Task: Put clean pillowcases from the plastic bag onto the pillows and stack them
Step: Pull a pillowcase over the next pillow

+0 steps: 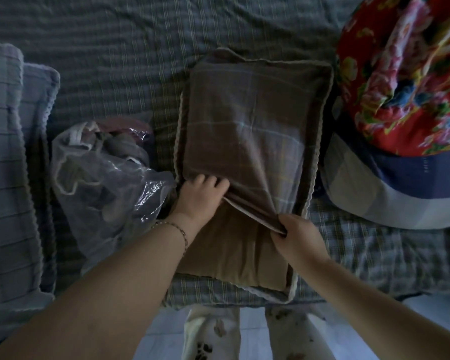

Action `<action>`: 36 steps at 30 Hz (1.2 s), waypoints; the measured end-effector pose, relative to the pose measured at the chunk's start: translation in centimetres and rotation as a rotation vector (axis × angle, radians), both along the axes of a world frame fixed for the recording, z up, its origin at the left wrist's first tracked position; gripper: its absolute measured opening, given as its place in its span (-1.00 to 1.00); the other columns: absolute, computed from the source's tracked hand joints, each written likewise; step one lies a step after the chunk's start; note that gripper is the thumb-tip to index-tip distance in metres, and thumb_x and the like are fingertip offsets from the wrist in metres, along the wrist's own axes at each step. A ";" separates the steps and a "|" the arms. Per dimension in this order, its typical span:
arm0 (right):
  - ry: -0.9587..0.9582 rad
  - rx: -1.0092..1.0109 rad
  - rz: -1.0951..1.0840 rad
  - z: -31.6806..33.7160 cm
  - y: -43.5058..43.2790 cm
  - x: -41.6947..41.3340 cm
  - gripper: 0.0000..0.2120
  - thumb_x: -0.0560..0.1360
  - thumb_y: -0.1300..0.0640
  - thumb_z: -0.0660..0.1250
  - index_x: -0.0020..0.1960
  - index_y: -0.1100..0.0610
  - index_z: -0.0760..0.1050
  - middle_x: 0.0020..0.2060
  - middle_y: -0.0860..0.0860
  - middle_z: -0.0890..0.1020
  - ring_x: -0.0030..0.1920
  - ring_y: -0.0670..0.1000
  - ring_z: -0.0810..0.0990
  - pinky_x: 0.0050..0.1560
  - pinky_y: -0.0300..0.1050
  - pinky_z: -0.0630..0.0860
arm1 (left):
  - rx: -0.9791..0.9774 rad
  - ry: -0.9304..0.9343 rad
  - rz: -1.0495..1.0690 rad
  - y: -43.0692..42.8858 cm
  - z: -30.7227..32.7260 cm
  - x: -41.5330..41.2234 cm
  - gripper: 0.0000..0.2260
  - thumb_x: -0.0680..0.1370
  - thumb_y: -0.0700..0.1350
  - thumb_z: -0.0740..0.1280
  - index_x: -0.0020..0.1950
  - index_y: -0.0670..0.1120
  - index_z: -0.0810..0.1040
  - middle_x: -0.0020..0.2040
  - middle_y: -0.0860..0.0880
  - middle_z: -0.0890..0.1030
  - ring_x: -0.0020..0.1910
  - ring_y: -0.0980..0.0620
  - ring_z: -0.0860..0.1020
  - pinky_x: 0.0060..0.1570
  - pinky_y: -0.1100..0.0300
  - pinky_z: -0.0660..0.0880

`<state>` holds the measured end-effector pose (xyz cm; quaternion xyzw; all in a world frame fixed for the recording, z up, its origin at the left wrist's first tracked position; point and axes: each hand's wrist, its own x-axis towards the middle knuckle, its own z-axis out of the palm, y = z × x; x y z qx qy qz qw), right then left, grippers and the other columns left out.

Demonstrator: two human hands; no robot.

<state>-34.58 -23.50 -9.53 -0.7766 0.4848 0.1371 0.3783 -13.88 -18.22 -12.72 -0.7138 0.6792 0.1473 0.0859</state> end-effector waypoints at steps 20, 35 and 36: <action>0.288 0.620 -1.132 -5.3 4.9 -4.6 -0.48 0.61 -0.10 0.05 0.38 0.27 0.29 0.20 0.25 0.47 0.08 0.21 0.49 -0.02 -0.02 0.38 | 0.415 0.197 1.136 10.0 0.1 -0.2 -0.64 0.61 -0.22 0.09 0.41 -0.21 0.27 0.29 -0.33 0.39 0.20 -0.32 0.40 0.11 -0.05 0.34; 0.215 0.484 -0.524 4.0 5.5 1.6 0.33 0.06 -0.48 0.39 0.51 0.19 -0.16 0.45 0.21 0.14 0.45 0.21 0.13 0.45 0.11 0.10 | 0.423 0.516 1.021 3.0 6.7 -3.5 -0.73 0.52 -0.05 0.25 -0.35 -0.10 0.35 -0.37 -0.07 0.38 -0.18 -0.17 0.50 -0.24 0.14 0.31; 0.257 0.469 -0.505 4.6 4.7 2.0 0.34 0.09 -0.48 0.37 0.51 0.17 -0.25 0.46 0.24 0.06 0.47 0.23 0.05 0.46 0.12 0.03 | 0.420 0.566 1.036 2.0 7.1 -3.8 -0.73 0.50 -0.06 0.27 -0.37 -0.08 0.35 -0.37 -0.08 0.39 -0.20 -0.16 0.49 -0.24 0.14 0.32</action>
